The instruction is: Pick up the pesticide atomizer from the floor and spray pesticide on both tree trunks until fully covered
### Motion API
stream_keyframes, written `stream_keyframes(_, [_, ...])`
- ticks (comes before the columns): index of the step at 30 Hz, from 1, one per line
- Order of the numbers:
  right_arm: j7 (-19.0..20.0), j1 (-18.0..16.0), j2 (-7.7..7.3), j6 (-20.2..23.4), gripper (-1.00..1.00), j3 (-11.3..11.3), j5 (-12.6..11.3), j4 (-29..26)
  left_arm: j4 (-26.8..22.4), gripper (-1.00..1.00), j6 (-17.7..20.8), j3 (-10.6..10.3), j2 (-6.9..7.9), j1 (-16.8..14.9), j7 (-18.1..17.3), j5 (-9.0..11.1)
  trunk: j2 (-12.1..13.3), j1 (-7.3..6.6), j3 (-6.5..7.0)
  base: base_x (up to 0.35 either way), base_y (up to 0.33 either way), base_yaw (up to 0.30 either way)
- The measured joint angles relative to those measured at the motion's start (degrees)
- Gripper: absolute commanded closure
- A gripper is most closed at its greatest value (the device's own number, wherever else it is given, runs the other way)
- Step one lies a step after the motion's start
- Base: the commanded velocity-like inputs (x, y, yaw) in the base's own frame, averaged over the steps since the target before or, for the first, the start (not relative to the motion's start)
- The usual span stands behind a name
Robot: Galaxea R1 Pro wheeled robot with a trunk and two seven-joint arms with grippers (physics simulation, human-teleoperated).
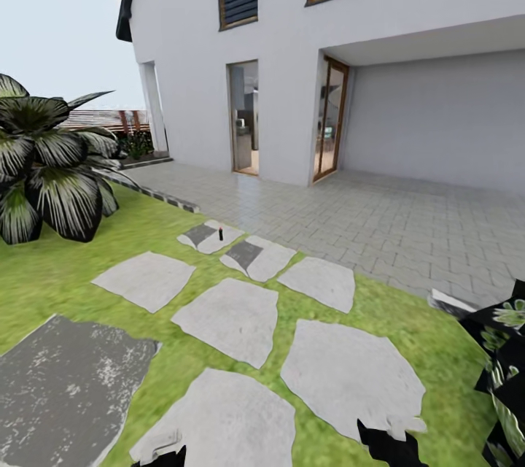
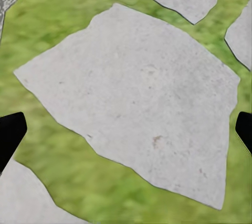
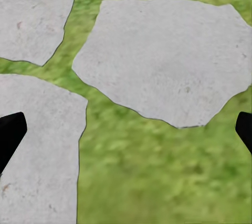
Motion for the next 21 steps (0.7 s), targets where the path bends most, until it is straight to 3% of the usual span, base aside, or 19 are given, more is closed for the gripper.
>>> stream_keyframes(21, [0.00,0.00,0.00,0.00,-1.00,0.00,0.00,0.00,0.00,-1.00,0.01,0.00,0.00,0.00,0.01,0.00,0.00,0.00,-0.31,0.335,0.000,0.122])
